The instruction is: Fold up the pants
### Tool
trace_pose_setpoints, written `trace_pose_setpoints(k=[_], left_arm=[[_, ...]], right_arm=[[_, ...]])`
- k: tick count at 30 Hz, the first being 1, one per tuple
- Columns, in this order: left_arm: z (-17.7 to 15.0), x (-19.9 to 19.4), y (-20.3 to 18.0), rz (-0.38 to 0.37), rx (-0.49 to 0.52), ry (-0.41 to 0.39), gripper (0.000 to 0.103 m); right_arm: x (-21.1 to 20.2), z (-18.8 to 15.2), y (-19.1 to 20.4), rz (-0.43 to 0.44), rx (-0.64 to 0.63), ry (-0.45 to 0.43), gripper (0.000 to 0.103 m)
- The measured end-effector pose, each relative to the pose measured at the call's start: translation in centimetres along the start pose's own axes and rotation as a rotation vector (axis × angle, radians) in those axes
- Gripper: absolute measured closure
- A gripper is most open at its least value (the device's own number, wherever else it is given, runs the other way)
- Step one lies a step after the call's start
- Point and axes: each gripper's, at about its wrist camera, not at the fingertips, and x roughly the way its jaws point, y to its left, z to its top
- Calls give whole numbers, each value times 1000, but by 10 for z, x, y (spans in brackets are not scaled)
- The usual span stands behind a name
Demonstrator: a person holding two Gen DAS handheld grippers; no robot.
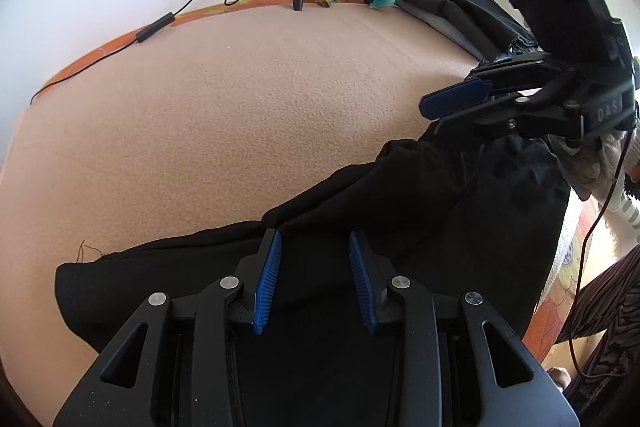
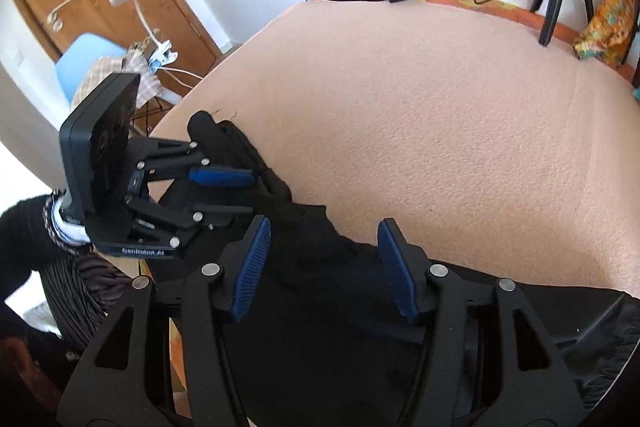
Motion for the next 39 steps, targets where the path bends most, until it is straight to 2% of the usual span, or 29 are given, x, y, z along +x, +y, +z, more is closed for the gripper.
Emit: trace_pose_setpoints(k=[2,5,7,10,13,15,18,21,25,26,28,30,32,35,39], left_arm=[[0,0,-1,5,11,-2,70],[-2,-1,-3,16,26,-2,70],[-2,-6,-3,52,41,-1,70],[-4,-31,9,92,-5,-47,70],[-9,-54,24,106,-70,-80,70],[-16,-59,32,109,-99,-80,70],[-28,-47,43,119,-142,-31,70],[-36,-39,50,138,-158,6,70],[-37,-57,60,151,-206,-34,70],[-37,-63,64,151,-225,-47,70],[-40,-78,71,143,-271,-75,69],[-48,-90,81,117,-327,-91,70],[-60,-99,88,106,-372,-106,69],[-76,-106,95,117,-401,-112,70],[-87,-107,99,99,-442,-118,70]], right_arm=[[15,5,-11,61,56,50,44],[36,2,-13,89,75,111,48],[40,0,-8,87,58,103,78],[28,1,-2,66,33,46,90],[14,9,5,22,-11,-18,93],[8,17,10,-33,-65,-48,93],[14,34,15,-152,-146,-74,94],[35,47,4,-227,-143,-35,93],[58,50,-9,-335,-154,24,91],[57,51,-10,-342,-142,21,88],[50,53,-11,-361,-104,-1,70],[38,52,-6,-365,-91,-35,62],[20,48,2,-360,-70,-80,61],[-2,35,25,-290,-63,-124,61],[-10,5,79,-225,-150,-131,58]])
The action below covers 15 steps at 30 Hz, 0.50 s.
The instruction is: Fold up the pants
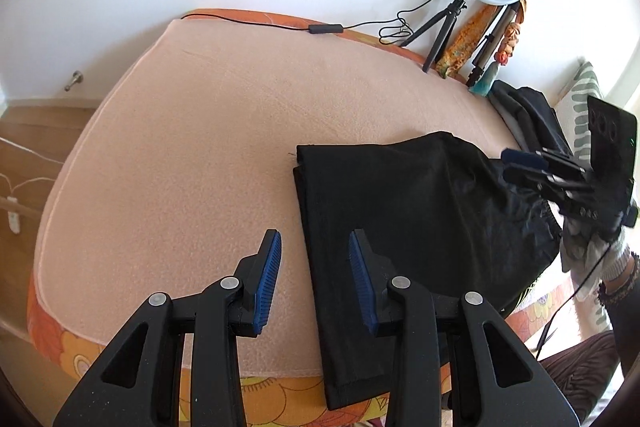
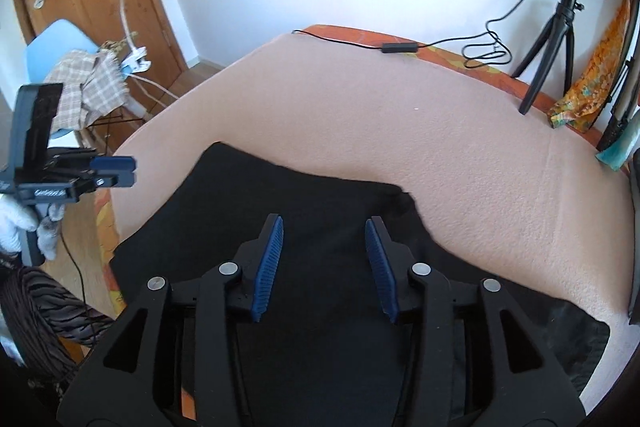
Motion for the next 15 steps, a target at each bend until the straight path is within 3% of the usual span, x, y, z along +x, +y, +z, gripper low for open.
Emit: trace_pose_setpoints(k=[8,15], left_arm=[[-6,3,11,-79,-85,25,70],[-11,12,19,-129,-146,60,70]], right_arm=[[13,-44,121,180,-170,46,58],[50,-69,174,212,-258,116,58]])
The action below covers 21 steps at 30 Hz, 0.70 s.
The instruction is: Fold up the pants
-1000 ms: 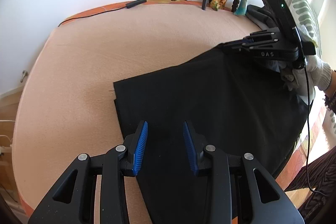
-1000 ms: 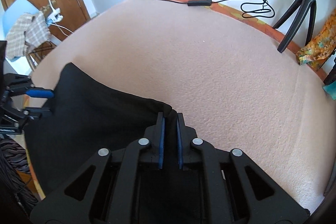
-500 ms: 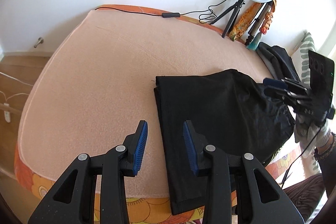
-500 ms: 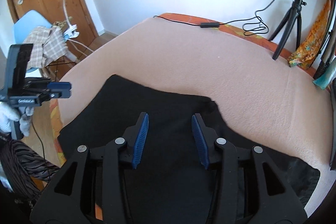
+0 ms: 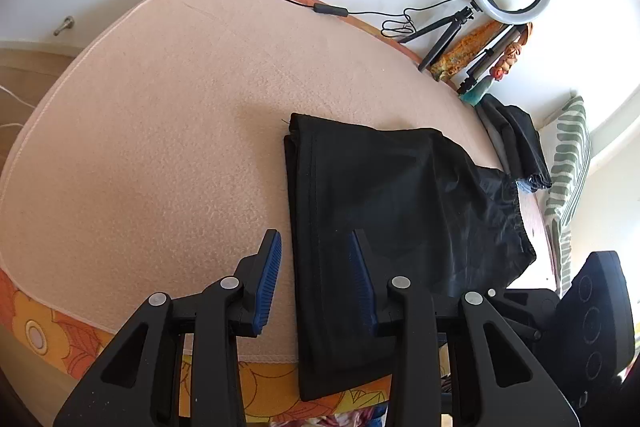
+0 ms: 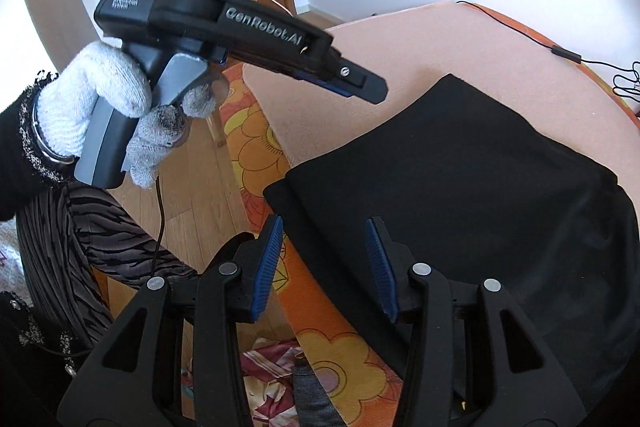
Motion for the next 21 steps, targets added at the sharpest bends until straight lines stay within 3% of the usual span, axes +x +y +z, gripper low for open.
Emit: trace_pose_setpoints(k=[8,9,10,12,18,21], left_arm=[[0,5,18,-53,-87,25,70],[0,5,18,-54,-87,25,70],[1,5,18,-54,-82,24,70],[2,5,18,-49,-79,23,70],[9,11,24,-43,-88,28,70],[17,13,25,-23,-71,23,70]], right_arm=[[33,0,12,-73,-72,63,58],[33,-1,14,-91,-90,53,66],[34,0,12,-100,-96,53,82],[33,3,9,-96,-72,53,98],[30,-2,28,5,-111,66,101],[38,-6,46,-20,-170,94,101]])
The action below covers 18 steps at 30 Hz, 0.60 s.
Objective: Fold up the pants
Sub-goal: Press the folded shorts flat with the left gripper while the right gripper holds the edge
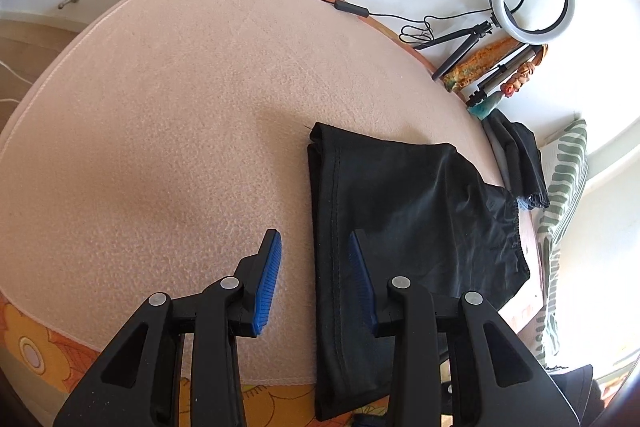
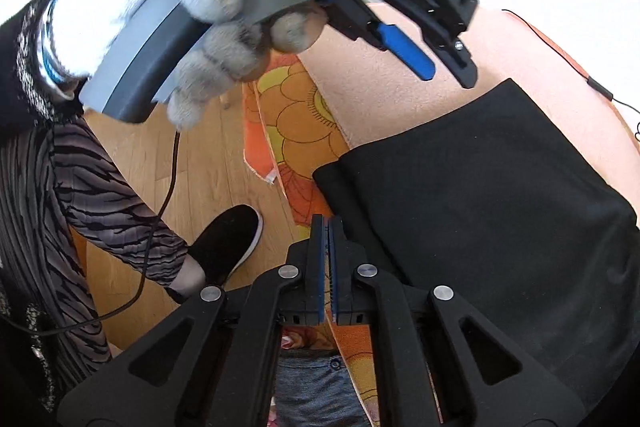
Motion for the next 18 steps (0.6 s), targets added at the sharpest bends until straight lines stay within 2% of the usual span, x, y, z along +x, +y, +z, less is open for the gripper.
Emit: trace_pose_setpoints(k=[2,5,8,9,10,16,18], left_arm=[[6,0,1,6,-2,-4,70],[15,-3,1,-1,-11,-26,70],[19,-5,-3,-7,1,-38,70],[19,-4,-4,-7,5,-38,70],[19,-4,-5,-6,6,-37,70],[20,-5,-6,-5,10,-38,70],[21,-6,-5,-3,8,-44,70]], right_arm=[[0,2,6,14,-5,-6,101],[-13,3,2,-24,53,-77,100],[-18,6,-9,-29,105,-97,80],[-18,8,-10,-41,103,-94,67],[-16,11,-9,-51,98,-87,60],[3,24,-21,-45,108,-28,61],[6,26,-22,-69,91,-26,67]])
